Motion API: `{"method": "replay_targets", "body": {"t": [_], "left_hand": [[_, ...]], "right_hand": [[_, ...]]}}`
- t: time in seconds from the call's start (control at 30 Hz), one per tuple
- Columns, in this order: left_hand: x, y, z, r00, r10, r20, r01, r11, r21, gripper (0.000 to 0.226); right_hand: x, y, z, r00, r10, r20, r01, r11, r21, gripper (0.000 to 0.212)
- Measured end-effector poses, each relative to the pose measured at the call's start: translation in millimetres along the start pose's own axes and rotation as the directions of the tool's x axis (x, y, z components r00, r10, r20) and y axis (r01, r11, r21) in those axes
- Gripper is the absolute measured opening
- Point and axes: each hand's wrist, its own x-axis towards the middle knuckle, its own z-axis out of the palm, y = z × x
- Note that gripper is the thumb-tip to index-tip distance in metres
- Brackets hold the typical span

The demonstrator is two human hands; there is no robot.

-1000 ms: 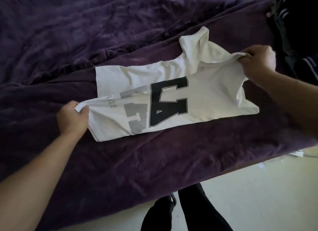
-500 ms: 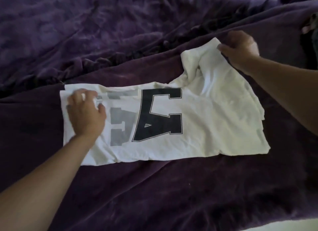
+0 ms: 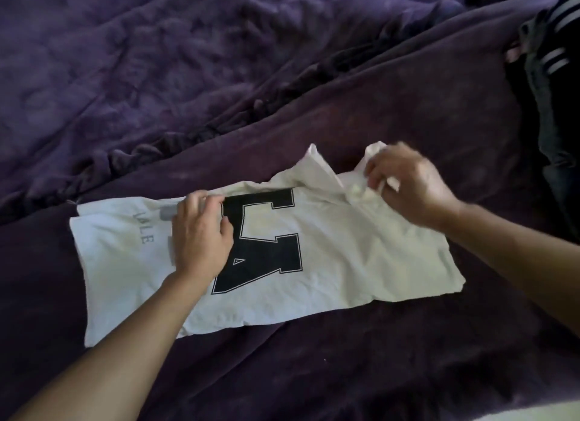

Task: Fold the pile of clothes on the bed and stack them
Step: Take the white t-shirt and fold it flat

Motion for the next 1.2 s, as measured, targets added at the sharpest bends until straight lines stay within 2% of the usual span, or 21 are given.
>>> {"method": "replay_targets", "body": {"t": [0.07,0.13,0.2,0.23,0.27,0.3,0.33,0.37,0.4,0.47,0.6,0.67,0.77,0.83,0.9,0.97,1.0,1.03,1.1,1.13,1.2], "left_hand": [[-2,21,0,0.993,0.092,-0.075,-0.094,0.995,-0.027,0.034],[-3,46,5,0.967,0.23,-0.111,-0.233,0.972,-0.011,0.038],[-3,71,14,0.921,0.378,-0.097,-0.377,0.926,0.03,0.042],[-5,82,19,0.893,0.445,-0.067,-0.443,0.895,0.05,0.043],[-7,93,26,0.865,0.502,-0.007,-0.501,0.863,0.067,0.042],[-12,102,33,0.835,0.543,0.09,-0.549,0.832,0.079,0.041],[-18,109,41,0.805,0.555,0.207,-0.581,0.809,0.087,0.04],[-25,112,50,0.782,0.531,0.326,-0.584,0.807,0.088,0.041],[-32,112,59,0.769,0.479,0.423,-0.558,0.826,0.08,0.044],[-44,105,68,0.76,0.399,0.513,-0.489,0.871,0.047,0.05],[-58,79,49,0.871,0.342,0.352,-0.306,0.939,-0.156,0.04],[-64,52,32,0.933,0.239,0.269,-0.196,0.965,-0.176,0.034],[-75,11,10,0.975,0.065,0.212,-0.019,0.977,-0.21,0.03],[-84,-12,0,0.981,-0.019,0.191,0.062,0.973,-0.221,0.028],[-96,-32,-6,0.979,-0.091,0.182,0.134,0.961,-0.24,0.027],[-109,-50,-10,0.972,-0.168,0.162,0.208,0.939,-0.274,0.027],[-116,-57,-11,0.966,-0.213,0.148,0.248,0.923,-0.292,0.028],[-121,-62,-12,0.958,-0.256,0.134,0.285,0.907,-0.309,0.028],[-129,-64,-12,0.954,-0.281,0.102,0.299,0.897,-0.325,0.03],[-131,-61,-11,0.966,-0.246,0.077,0.258,0.913,-0.315,0.032],[-132,-48,-5,0.994,-0.101,0.033,0.106,0.959,-0.264,0.038]], "right_hand": [[-48,15,6,0.994,-0.024,0.11,0.04,0.988,-0.146,0.025],[-81,31,9,0.992,0.028,0.125,0.001,0.975,-0.222,0.025],[-99,45,8,0.987,0.159,-0.006,-0.157,0.964,-0.214,0.02],[-104,48,7,0.952,0.284,-0.115,-0.3,0.94,-0.161,0.012],[-106,51,6,0.872,0.448,-0.197,-0.467,0.882,-0.059,0.011],[-103,49,5,0.75,0.629,-0.204,-0.632,0.773,0.056,0.03],[-99,47,6,0.625,0.769,-0.136,-0.75,0.639,0.171,0.053],[-93,44,8,0.546,0.836,-0.051,-0.812,0.543,0.213,0.071],[-86,38,10,0.531,0.847,0.026,-0.834,0.517,0.194,0.081],[-73,25,17,0.538,0.829,0.153,-0.842,0.521,0.138,0.075],[-50,-6,13,0.564,0.803,0.192,-0.824,0.531,0.198,0.027],[-37,-26,6,0.615,0.765,0.19,-0.787,0.583,0.199,0.019],[-13,-72,9,0.687,0.673,0.274,-0.727,0.644,0.241,0.014],[5,-111,26,0.655,0.617,0.437,-0.754,0.571,0.324,0.02],[20,-148,51,0.562,0.531,0.634,-0.817,0.475,0.327,0.033],[30,-173,76,0.512,0.429,0.744,-0.835,0.453,0.313,0.041],[33,-178,86,0.527,0.41,0.744,-0.826,0.453,0.335,0.038],[35,-178,93,0.573,0.425,0.701,-0.805,0.453,0.383,0.03],[36,-161,97,0.671,0.548,0.499,-0.741,0.469,0.481,0.016],[33,-146,97,0.69,0.627,0.361,-0.714,0.509,0.48,0.017],[18,-112,93,0.669,0.734,0.116,-0.731,0.621,0.283,0.028]]}}
